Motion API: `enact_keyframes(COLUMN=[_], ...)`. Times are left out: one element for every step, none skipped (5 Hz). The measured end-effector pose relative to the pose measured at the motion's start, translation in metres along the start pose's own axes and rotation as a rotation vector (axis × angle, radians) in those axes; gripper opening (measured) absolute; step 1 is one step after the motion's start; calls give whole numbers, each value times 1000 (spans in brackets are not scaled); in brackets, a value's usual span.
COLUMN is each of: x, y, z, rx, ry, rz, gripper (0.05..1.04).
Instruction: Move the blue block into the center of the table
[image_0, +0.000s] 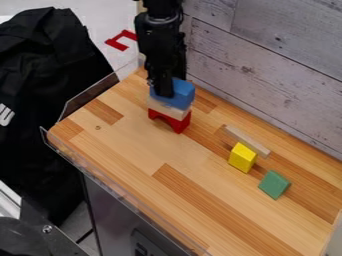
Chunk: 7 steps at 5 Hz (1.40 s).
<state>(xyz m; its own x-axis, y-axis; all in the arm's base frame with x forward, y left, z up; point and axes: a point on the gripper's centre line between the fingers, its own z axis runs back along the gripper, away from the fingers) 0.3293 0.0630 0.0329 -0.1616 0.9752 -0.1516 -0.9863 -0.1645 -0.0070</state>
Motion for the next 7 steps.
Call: enact_keyframes(x=[-9,-24,-44,-63,-77,-82,-90], y=[6,29,57,78,88,89,87], z=[31,30,25,15,-2,-25,-43], rx=[-43,13,44,56,24,26,59], ry=[-38,-33,10,52,136,173,162], rz=[-36,-71,-92,-101,-32,-16,-46], gripper=[557,557,557,557,557,557,557])
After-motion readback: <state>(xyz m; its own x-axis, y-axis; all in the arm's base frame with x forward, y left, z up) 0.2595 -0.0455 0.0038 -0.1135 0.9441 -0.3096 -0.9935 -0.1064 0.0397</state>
